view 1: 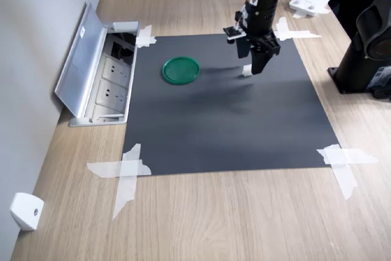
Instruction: Grasp a white terminal and put it on the green lid.
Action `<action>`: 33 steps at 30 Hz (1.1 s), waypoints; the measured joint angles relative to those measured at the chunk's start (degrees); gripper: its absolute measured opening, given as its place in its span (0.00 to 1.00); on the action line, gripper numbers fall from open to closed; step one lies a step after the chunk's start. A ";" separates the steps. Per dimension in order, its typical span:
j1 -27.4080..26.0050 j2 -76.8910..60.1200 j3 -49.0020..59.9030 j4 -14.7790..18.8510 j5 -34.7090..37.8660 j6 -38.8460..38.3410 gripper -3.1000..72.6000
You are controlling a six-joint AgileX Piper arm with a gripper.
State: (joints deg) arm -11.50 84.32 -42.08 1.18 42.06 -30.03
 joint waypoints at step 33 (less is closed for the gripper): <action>0.00 2.69 -1.61 1.93 -0.19 -2.58 0.18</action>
State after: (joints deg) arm -11.50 87.02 -43.70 3.11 41.88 -32.61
